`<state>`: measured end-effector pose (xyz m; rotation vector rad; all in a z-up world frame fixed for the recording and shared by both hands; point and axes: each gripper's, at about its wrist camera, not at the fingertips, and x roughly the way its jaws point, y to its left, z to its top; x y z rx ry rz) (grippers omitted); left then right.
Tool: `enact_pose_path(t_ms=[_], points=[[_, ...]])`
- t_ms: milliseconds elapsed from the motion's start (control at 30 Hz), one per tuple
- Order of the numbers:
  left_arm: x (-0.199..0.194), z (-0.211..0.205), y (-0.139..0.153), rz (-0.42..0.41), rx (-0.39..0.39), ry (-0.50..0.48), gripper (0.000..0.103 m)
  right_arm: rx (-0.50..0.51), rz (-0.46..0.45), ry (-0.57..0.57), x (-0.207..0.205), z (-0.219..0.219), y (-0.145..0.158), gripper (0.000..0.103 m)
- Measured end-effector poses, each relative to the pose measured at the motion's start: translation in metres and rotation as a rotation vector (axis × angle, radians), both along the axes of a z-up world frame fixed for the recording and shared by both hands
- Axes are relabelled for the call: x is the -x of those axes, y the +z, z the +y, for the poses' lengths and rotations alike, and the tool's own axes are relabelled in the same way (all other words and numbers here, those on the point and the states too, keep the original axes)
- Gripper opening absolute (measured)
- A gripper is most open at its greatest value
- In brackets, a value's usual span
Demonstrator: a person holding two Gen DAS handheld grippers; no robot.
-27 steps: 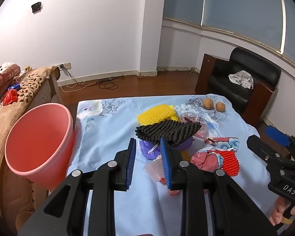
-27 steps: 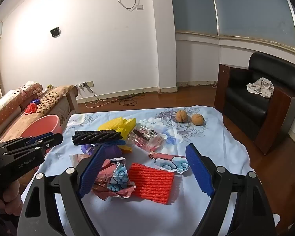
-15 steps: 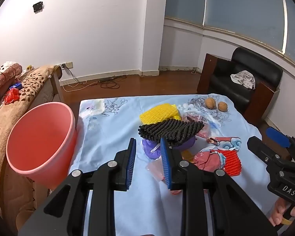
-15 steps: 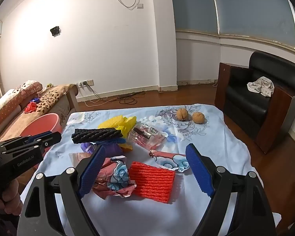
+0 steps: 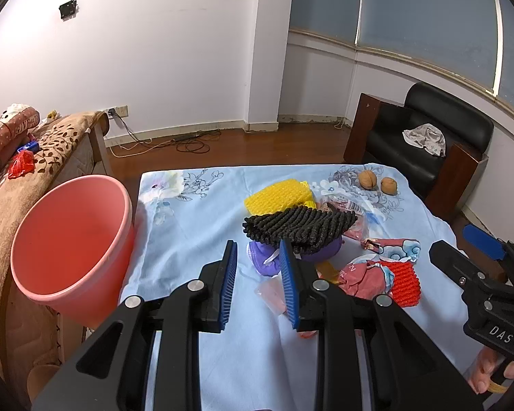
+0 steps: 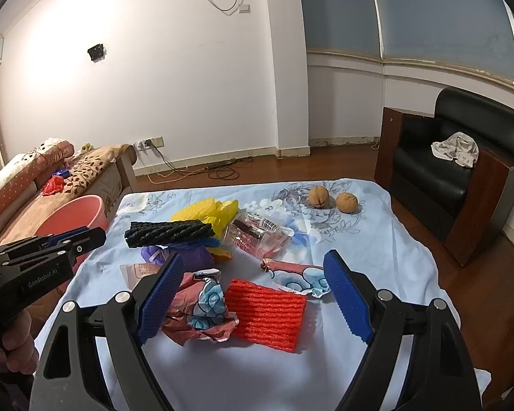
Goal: Collect trash
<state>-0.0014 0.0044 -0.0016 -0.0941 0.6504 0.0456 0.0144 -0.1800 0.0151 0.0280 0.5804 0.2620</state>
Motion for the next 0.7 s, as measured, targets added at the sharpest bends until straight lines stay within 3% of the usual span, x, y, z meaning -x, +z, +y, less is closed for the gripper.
enact_pose_path(t_ms=[700], points=[[0.0007, 0.0007, -0.0024, 0.006, 0.004, -0.001, 0.026, 0.003, 0.007, 0.002, 0.0009, 0.0021, -0.002, 0.082]])
